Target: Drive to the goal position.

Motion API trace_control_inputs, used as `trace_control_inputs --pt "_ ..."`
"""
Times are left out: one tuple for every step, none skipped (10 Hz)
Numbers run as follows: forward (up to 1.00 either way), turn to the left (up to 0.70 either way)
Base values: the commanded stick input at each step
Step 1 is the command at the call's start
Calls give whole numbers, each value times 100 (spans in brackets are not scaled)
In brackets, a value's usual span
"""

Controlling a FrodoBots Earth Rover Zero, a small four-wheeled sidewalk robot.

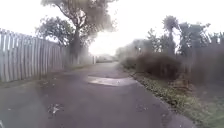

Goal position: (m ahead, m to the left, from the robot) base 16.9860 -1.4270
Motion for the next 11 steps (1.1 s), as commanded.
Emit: trace_control_inputs --pt "45 0" --pt "45 0" --pt "45 0" --pt "45 0" --pt "45 0" --pt "45 0" --pt "45 0" --pt "45 0" --pt "45 0" --pt "45 0" --pt "45 0"
